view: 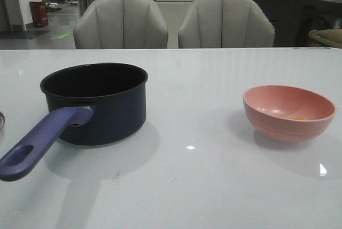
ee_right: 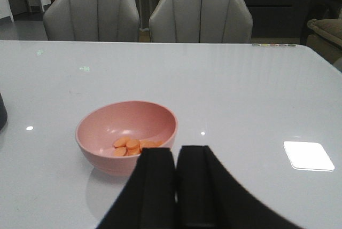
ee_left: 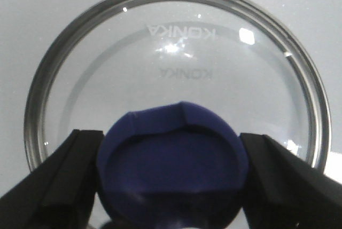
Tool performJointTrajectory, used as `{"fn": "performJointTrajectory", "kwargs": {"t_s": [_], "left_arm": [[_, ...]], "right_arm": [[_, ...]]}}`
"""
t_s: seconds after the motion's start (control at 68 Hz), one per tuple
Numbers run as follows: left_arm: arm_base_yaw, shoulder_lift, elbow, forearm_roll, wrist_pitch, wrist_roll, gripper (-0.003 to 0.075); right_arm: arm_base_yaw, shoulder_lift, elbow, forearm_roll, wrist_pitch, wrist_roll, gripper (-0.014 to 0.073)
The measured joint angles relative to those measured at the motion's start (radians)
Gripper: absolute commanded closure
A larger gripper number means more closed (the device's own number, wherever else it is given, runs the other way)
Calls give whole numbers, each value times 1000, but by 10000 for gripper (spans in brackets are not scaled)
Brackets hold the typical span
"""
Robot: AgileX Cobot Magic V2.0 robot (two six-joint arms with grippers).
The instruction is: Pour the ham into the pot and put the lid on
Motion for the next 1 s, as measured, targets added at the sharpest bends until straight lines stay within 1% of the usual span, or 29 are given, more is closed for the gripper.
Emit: {"fn": "performJointTrajectory", "kwargs": {"t_s": [0.265,0.338,0.412,0.426,0.485,0.544,0.838,1.0], "left_arm": [[0,-5,3,-29,9,29,225],[0,1,5,-29,11,29,213],[0,12,5,-29,17,29,162],[0,12,5,-29,19,29,162],[0,21,5,-29,25,29,105],[0,30,5,-29,33,29,82],[0,36,3,-29,41,29,82],[0,-51,3,-55,47,37,82]], "right_arm": [[0,0,0,0,0,0,445],[0,0,0,0,0,0,445],[0,0,0,0,0,0,445],[0,0,0,0,0,0,445],[0,0,0,0,0,0,445],[0,0,0,0,0,0,445],[0,0,0,0,0,0,445],[0,0,0,0,0,0,445]]}}
